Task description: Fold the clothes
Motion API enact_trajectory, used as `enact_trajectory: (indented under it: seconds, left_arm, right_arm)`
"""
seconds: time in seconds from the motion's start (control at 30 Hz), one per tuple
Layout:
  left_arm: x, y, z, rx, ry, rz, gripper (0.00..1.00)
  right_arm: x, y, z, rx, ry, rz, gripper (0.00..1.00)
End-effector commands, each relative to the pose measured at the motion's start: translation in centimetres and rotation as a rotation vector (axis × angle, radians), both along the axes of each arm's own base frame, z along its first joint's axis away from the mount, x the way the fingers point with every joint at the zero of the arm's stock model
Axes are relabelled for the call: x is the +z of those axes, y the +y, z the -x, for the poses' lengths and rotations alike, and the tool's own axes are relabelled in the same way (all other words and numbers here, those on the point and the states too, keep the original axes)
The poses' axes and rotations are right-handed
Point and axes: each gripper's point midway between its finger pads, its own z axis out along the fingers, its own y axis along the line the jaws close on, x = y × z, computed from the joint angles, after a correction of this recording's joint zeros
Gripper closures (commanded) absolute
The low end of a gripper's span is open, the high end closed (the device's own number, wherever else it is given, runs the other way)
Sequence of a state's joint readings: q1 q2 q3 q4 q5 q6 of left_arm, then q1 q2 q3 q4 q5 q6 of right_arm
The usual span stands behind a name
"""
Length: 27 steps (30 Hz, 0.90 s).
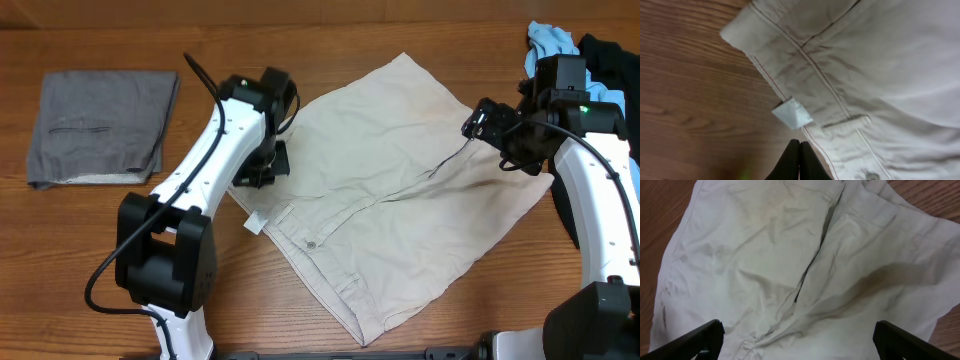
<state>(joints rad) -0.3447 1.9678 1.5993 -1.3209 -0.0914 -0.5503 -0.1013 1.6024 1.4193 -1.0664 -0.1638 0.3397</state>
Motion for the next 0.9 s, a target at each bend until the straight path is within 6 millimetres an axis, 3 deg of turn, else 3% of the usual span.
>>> enact_trajectory:
  seconds: [0.0, 0.23, 0.4, 0.87]
  left_arm:
    - [-2.3, 1.5, 1.0, 0.03, 0.037, -0.031, 0.96]
    - [-5.9, 3.5, 1.6, 0.08, 0.037, -0.029, 0.96]
    - [-8.2, 3.3, 0.7, 0.08, -0.034, -0.002, 0.96]
    - [-10.0, 3.9, 0.3, 0.079, -0.094, -0.023, 0.96]
  right_arm:
    - [1.1, -0.2, -0.2, 0.0, -0.034, 0.014, 0.0]
    - [1.1, -0.2, -0.2, 0.0, -0.034, 0.014, 0.0]
    - [1.1, -0.2, -0.2, 0.0, -0.034, 0.014, 0.0]
    - [1.1, -0.2, -0.2, 0.0, -0.034, 0.014, 0.0]
